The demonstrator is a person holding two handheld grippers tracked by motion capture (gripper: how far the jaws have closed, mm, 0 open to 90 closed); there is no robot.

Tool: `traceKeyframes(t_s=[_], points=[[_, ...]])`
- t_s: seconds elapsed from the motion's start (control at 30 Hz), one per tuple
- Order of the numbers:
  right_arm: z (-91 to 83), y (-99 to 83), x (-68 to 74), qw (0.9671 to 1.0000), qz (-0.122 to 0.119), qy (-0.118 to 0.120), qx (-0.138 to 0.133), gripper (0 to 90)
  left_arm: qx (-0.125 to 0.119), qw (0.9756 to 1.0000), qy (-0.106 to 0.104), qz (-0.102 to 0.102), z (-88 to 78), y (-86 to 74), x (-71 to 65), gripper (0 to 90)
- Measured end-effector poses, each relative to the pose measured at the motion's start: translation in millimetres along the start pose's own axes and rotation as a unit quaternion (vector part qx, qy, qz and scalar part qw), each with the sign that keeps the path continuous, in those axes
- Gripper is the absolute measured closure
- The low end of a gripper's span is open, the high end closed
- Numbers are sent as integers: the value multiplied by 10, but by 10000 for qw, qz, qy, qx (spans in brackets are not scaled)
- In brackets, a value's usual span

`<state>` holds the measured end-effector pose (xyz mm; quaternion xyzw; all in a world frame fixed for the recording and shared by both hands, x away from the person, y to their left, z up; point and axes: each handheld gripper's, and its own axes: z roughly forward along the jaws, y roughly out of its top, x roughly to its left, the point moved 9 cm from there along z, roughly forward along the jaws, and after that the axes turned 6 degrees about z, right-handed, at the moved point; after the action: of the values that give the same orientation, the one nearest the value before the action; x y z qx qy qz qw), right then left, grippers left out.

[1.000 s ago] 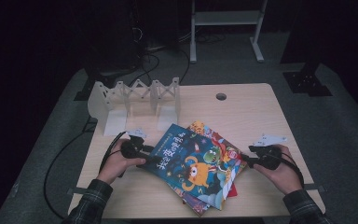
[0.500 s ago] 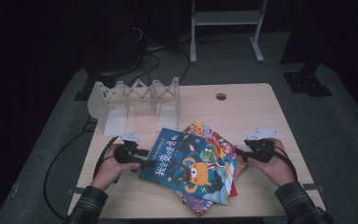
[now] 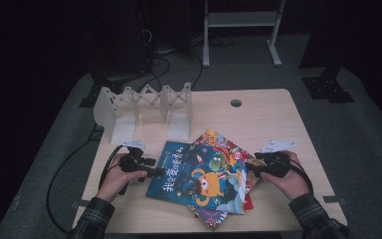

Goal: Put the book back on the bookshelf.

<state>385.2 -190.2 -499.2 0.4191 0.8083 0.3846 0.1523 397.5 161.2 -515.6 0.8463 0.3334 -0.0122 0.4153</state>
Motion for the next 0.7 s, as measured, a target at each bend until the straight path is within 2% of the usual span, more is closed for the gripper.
traceKeyframes(t_s=[0.1, 0.2, 0.27, 0.4, 0.53, 0.7], points=[[-44, -58, 60, 9999, 21, 111, 50, 431, -2, 10000, 44, -14, 8, 5, 9, 236], [-29, -108, 85, 9999, -72, 49, 137, 445, -68, 9999, 50, -92, 5, 20, 34, 237], [-10, -126, 85, 9996, -232, -19, 180, 454, -135, 9998, 33, -127, -13, 35, 42, 235], [22, -113, 121, 9997, -180, 36, 136, 464, -229, 9994, -144, -211, -30, 44, 32, 229], [66, -88, 171, 9997, -164, 130, 108, 464, -167, 9995, -99, -244, -29, 14, 64, 225], [104, -63, 202, 9996, -164, 206, 107, 464, -196, 9990, -189, -354, -23, -5, 103, 218]])
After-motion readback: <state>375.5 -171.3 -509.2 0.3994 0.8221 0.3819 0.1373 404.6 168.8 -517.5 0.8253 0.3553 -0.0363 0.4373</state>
